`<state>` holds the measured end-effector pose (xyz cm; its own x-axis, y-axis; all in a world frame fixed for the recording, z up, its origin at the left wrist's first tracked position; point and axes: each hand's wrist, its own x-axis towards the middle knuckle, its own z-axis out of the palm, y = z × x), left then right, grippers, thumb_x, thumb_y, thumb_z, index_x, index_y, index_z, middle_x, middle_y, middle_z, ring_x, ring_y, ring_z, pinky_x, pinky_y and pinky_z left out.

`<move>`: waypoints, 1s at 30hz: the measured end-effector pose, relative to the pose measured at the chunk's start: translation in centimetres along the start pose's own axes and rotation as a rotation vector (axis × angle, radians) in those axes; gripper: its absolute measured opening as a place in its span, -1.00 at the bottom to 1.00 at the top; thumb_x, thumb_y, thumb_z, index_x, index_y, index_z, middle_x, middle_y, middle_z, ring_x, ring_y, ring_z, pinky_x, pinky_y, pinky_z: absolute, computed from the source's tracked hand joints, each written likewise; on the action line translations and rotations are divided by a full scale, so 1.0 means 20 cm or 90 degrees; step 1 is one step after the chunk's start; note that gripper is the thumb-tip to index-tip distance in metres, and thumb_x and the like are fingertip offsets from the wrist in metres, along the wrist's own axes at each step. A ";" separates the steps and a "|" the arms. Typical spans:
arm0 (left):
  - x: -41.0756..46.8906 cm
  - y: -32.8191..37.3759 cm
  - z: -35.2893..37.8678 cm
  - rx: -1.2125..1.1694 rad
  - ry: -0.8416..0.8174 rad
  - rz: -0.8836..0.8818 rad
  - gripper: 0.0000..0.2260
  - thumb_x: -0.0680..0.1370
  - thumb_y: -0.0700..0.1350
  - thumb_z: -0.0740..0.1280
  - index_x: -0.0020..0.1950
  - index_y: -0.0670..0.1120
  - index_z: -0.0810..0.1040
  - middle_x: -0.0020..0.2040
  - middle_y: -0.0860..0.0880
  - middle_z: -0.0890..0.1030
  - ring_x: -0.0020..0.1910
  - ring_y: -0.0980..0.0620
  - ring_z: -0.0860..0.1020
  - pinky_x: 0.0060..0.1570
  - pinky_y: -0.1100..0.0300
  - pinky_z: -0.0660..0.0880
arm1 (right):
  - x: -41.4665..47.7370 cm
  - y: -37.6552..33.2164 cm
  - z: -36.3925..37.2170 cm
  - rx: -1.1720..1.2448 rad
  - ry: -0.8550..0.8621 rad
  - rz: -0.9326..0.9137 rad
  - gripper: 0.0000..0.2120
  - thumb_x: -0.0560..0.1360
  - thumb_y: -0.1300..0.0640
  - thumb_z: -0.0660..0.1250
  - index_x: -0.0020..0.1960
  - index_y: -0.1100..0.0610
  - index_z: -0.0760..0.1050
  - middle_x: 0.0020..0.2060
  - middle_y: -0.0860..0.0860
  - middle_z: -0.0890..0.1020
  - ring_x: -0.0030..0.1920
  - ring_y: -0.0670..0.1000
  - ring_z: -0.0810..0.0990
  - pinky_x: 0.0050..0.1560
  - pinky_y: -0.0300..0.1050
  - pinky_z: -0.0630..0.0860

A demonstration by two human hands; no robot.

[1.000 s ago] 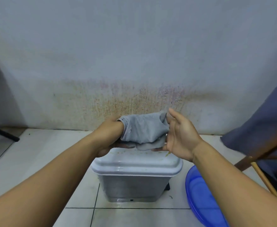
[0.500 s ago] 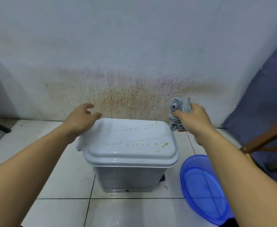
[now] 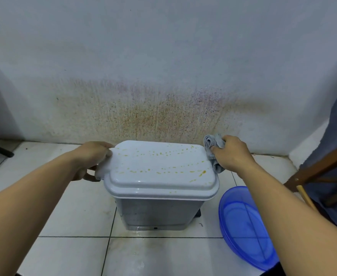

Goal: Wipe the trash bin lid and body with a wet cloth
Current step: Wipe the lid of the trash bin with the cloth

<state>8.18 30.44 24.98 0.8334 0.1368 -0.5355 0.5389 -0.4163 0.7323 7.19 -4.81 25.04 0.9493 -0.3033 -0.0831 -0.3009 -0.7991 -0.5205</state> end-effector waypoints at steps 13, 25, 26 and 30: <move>0.04 -0.05 0.03 -0.124 -0.084 -0.033 -0.75 0.74 -0.14 0.21 0.22 0.11 0.65 0.23 -0.08 0.64 -0.02 -0.19 0.59 -0.01 -0.23 0.63 | 0.03 -0.30 0.21 -0.130 -0.004 -0.062 -0.78 0.58 0.01 0.33 -0.04 0.17 0.47 0.01 0.13 0.55 -0.05 0.18 0.54 -0.15 -0.12 0.38; 0.08 -0.06 0.04 -0.112 -0.085 -0.027 -0.73 0.72 -0.17 0.21 0.24 0.09 0.65 0.17 -0.12 0.63 -0.04 -0.20 0.60 0.01 -0.30 0.63 | -0.17 -0.84 0.54 -0.079 -0.092 -0.185 -0.65 0.55 0.20 0.34 0.31 0.22 0.43 0.28 0.18 0.41 0.25 0.25 0.45 0.15 0.07 0.47; 0.08 -0.06 0.03 -0.111 -0.090 -0.025 -0.74 0.72 -0.17 0.22 0.25 0.09 0.64 0.19 -0.13 0.64 -0.03 -0.21 0.60 0.01 -0.32 0.63 | -0.18 -0.86 0.54 -0.073 -0.114 -0.199 -0.63 0.55 0.18 0.35 0.33 0.21 0.43 0.30 0.18 0.42 0.27 0.25 0.45 0.18 0.07 0.47; 0.07 -0.06 0.02 -0.104 -0.098 -0.013 -0.75 0.72 -0.16 0.22 0.21 0.09 0.65 0.14 -0.12 0.63 -0.08 -0.19 0.60 0.05 -0.32 0.63 | -0.20 -0.82 0.35 -0.002 -0.128 -0.171 -0.63 0.58 0.21 0.32 0.38 0.15 0.46 0.28 0.19 0.54 0.18 0.24 0.58 0.14 0.06 0.57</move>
<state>8.61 30.73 23.23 0.8006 -0.0003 -0.5992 0.5781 -0.2627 0.7725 9.06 13.17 27.90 0.9937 0.0264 -0.1089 -0.0374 -0.8381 -0.5442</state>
